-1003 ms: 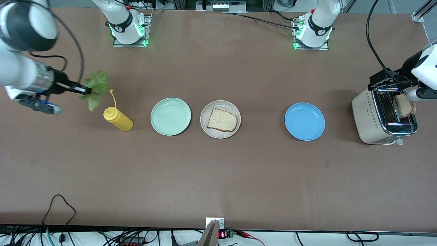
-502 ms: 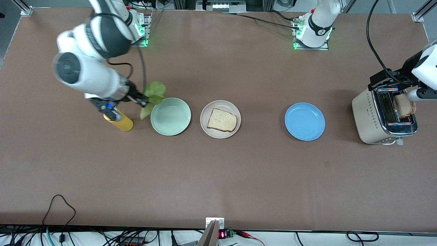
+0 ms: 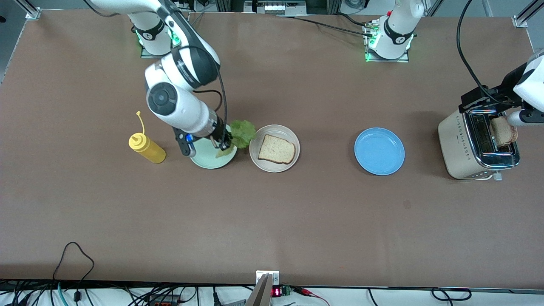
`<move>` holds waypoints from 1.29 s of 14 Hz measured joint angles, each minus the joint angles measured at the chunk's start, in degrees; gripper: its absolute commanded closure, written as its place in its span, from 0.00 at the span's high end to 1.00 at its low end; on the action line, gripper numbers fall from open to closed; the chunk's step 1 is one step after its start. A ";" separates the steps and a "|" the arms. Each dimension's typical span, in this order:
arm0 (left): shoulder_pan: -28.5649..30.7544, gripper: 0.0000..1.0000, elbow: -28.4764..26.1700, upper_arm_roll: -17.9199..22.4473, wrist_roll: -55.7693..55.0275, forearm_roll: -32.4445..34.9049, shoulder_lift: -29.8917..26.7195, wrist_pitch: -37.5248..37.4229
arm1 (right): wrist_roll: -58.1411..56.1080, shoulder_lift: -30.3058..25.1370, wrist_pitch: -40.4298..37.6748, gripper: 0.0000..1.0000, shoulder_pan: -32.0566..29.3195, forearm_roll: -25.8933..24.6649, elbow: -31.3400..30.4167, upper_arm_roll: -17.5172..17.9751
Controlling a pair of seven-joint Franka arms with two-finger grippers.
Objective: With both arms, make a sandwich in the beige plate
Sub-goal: 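Lay the lettuce leaf on the bread and open the right gripper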
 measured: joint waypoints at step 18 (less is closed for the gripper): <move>0.04 1.00 0.00 0.04 0.00 0.00 0.00 -0.02 | 19.71 13.94 19.04 0.30 9.46 10.25 2.79 -1.19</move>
